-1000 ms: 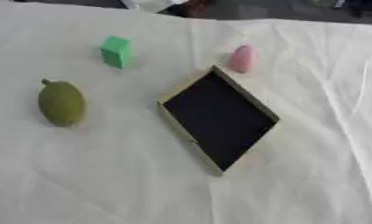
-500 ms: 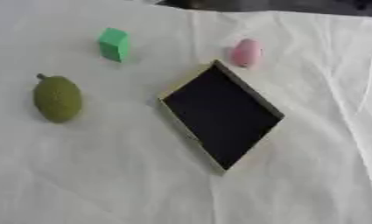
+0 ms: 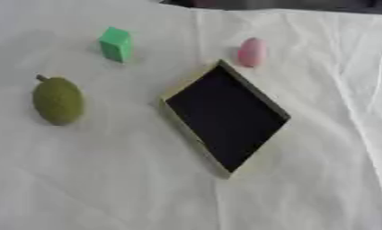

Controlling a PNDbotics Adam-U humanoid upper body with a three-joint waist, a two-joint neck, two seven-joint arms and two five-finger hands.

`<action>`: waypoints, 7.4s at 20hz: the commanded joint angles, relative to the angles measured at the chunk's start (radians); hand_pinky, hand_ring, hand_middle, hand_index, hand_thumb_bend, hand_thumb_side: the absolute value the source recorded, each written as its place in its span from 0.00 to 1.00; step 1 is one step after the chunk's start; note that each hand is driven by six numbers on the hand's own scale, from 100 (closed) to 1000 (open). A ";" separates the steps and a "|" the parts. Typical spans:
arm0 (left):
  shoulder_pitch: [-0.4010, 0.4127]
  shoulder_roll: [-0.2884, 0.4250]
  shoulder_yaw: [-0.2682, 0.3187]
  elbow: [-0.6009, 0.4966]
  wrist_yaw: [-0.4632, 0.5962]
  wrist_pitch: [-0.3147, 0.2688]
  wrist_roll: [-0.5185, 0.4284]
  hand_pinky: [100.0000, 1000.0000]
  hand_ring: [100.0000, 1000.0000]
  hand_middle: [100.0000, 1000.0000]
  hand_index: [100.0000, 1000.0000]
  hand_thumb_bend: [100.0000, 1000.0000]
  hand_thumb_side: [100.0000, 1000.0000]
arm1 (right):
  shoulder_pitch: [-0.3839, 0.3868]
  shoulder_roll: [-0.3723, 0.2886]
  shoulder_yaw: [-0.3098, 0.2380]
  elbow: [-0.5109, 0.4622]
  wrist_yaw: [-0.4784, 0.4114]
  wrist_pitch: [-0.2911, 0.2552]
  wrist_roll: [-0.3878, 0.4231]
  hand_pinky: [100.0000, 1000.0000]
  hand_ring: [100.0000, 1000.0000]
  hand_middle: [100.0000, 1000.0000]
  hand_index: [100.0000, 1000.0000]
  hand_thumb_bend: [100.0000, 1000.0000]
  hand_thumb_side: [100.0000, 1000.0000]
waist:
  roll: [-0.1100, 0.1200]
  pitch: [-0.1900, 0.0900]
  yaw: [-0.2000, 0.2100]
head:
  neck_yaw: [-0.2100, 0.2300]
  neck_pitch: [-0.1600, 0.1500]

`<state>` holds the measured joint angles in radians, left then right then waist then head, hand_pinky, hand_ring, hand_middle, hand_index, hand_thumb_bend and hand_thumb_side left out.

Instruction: Pick up objects on the table and place them in the box.

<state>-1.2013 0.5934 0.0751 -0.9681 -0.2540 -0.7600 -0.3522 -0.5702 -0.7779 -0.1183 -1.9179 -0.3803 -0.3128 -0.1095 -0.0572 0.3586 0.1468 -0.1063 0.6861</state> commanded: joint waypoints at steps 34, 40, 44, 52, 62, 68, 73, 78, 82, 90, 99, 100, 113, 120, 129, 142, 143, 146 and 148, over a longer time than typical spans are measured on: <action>-0.183 -0.193 -0.153 0.254 -0.495 -0.147 -0.555 0.90 0.91 0.89 0.94 0.00 0.23 | -0.023 0.002 0.004 -0.018 -0.047 0.023 0.052 0.91 0.74 0.61 0.75 0.00 0.52 | 0.011 -0.021 -0.004 | 0.005 0.003; -0.182 -0.196 -0.165 0.269 -0.520 -0.147 -0.555 0.91 0.92 0.89 0.94 0.00 0.24 | -0.024 0.004 0.003 -0.016 -0.050 0.025 0.058 0.91 0.74 0.61 0.75 0.00 0.52 | 0.010 -0.017 -0.002 | 0.002 0.005; -0.183 -0.197 -0.168 0.276 -0.540 -0.147 -0.555 0.92 0.92 0.89 0.94 0.00 0.25 | -0.025 0.005 0.003 -0.016 -0.052 0.028 0.061 0.91 0.74 0.61 0.75 0.00 0.52 | 0.013 -0.016 -0.003 | 0.000 0.009; -0.187 -0.203 -0.177 0.287 -0.557 -0.147 -0.555 0.92 0.93 0.89 0.94 0.03 0.25 | -0.026 0.008 0.004 -0.016 -0.056 0.035 0.067 0.91 0.73 0.60 0.75 0.00 0.52 | 0.022 -0.017 -0.006 | -0.005 0.014; -0.202 -0.211 -0.208 0.340 -0.603 -0.147 -0.555 0.92 0.92 0.87 0.94 0.00 0.50 | -0.028 0.011 0.005 -0.021 -0.062 0.044 0.067 0.91 0.74 0.60 0.75 0.00 0.52 | 0.034 -0.022 -0.011 | -0.011 0.015; -0.203 -0.219 -0.211 0.366 -0.643 -0.147 -0.555 0.92 0.93 0.87 0.95 0.04 0.53 | -0.027 0.012 0.004 -0.024 -0.066 0.044 0.065 0.91 0.74 0.60 0.75 0.00 0.52 | 0.032 -0.022 -0.015 | -0.014 0.010; -0.202 -0.219 -0.213 0.377 -0.664 -0.147 -0.555 0.93 0.93 0.88 0.95 0.10 0.49 | -0.025 0.013 0.003 -0.023 -0.067 0.043 0.066 0.91 0.74 0.60 0.75 0.00 0.52 | 0.029 -0.020 -0.015 | -0.015 0.010; -0.202 -0.215 -0.216 0.374 -0.684 -0.147 -0.555 0.97 0.96 0.90 0.97 0.17 0.57 | -0.025 0.015 0.002 -0.023 -0.068 0.044 0.069 0.91 0.73 0.59 0.75 0.00 0.51 | 0.025 -0.017 -0.015 | -0.016 0.010; -0.201 -0.211 -0.208 0.355 -0.703 -0.147 -0.555 0.99 0.98 0.92 0.99 0.21 0.59 | -0.024 0.017 0.001 -0.021 -0.069 0.045 0.072 0.91 0.73 0.59 0.74 0.00 0.51 | 0.021 -0.015 -0.014 | -0.015 0.009; -0.201 -0.207 -0.201 0.332 -0.735 -0.147 -0.550 1.00 0.99 0.92 1.00 0.36 0.45 | -0.023 0.021 -0.001 -0.019 -0.071 0.048 0.078 0.91 0.73 0.59 0.74 0.00 0.51 | 0.018 -0.008 -0.013 | -0.014 0.005; -0.202 -0.205 -0.202 0.345 -0.789 -0.147 -0.527 1.00 0.98 0.92 0.99 0.43 0.42 | -0.024 0.023 -0.004 -0.019 -0.071 0.051 0.084 0.92 0.73 0.58 0.74 0.00 0.51 | 0.016 0.008 -0.013 | -0.013 -0.002; -0.202 -0.205 -0.202 0.346 -0.794 -0.147 -0.522 1.00 0.98 0.92 0.99 0.44 0.43 | -0.025 0.023 -0.005 -0.019 -0.071 0.052 0.085 0.92 0.73 0.58 0.74 0.00 0.51 | 0.015 0.010 -0.013 | -0.012 -0.003; -0.221 -0.208 -0.183 0.347 -0.872 -0.147 -0.427 0.99 0.98 0.91 0.99 0.42 0.41 | -0.027 0.026 -0.005 -0.016 -0.074 0.061 0.106 0.92 0.73 0.58 0.74 0.00 0.51 | 0.012 0.031 -0.013 | -0.006 -0.017; -0.238 -0.209 -0.168 0.355 -0.930 -0.147 -0.367 0.98 0.98 0.91 0.98 0.41 0.43 | -0.028 0.028 -0.004 -0.015 -0.075 0.066 0.118 0.92 0.73 0.58 0.74 0.00 0.51 | 0.012 0.040 -0.014 | -0.001 -0.029; -0.237 -0.208 -0.145 0.404 -1.054 -0.147 -0.285 0.96 0.96 0.89 0.96 0.44 0.47 | -0.031 0.032 -0.005 -0.016 -0.078 0.069 0.124 0.93 0.73 0.58 0.74 0.00 0.51 | 0.011 0.050 -0.017 | 0.002 -0.039; -0.240 -0.215 -0.109 0.382 -1.083 -0.147 -0.057 0.74 0.74 0.61 0.75 0.19 0.31 | -0.033 0.039 -0.002 -0.012 -0.082 0.076 0.141 0.93 0.73 0.57 0.74 0.00 0.51 | 0.006 0.058 -0.017 | 0.007 -0.044; -0.240 -0.213 -0.102 0.370 -1.089 -0.147 -0.012 0.69 0.69 0.55 0.69 0.25 0.31 | -0.033 0.040 -0.002 -0.012 -0.082 0.077 0.142 0.93 0.73 0.57 0.74 0.00 0.51 | 0.006 0.058 -0.017 | 0.008 -0.045; -0.235 -0.214 -0.087 0.369 -1.139 -0.147 0.128 0.60 0.61 0.48 0.64 0.35 0.32 | -0.034 0.042 -0.001 -0.012 -0.083 0.079 0.146 0.93 0.73 0.57 0.74 0.00 0.51 | 0.005 0.058 -0.021 | 0.010 -0.050; -0.232 -0.218 -0.079 0.381 -1.193 -0.147 0.206 0.59 0.58 0.44 0.60 0.40 0.34 | -0.033 0.044 -0.002 -0.011 -0.084 0.079 0.147 0.93 0.73 0.57 0.74 0.00 0.51 | 0.004 0.059 -0.023 | 0.014 -0.053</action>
<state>-1.4170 0.3607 -0.0149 -0.5791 -1.4198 -0.8901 -0.1780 -0.5901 -0.7164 -0.1100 -1.9236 -0.4564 -0.2317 0.0327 -0.0525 0.4391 0.1249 -0.0969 0.6484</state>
